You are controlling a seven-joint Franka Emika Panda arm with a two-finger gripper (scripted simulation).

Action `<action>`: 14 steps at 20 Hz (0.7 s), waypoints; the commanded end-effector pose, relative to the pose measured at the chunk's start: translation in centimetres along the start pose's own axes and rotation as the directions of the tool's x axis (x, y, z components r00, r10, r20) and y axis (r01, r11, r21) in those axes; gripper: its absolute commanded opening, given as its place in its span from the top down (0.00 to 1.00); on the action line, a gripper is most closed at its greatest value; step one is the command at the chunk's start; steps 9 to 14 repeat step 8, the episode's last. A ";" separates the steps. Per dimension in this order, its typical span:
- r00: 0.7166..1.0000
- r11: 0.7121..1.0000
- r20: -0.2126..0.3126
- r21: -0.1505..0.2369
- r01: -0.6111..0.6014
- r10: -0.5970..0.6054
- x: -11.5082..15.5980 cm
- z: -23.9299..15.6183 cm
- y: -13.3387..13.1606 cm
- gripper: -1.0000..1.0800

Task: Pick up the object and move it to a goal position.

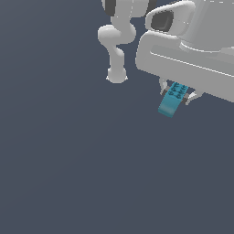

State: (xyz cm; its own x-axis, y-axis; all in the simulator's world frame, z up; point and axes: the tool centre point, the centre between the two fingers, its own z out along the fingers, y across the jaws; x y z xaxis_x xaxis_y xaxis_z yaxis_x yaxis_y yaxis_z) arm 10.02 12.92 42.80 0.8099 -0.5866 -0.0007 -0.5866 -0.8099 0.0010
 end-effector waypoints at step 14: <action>1.000 1.000 -0.001 0.001 0.000 0.000 0.1 -0.4 -0.2 1.00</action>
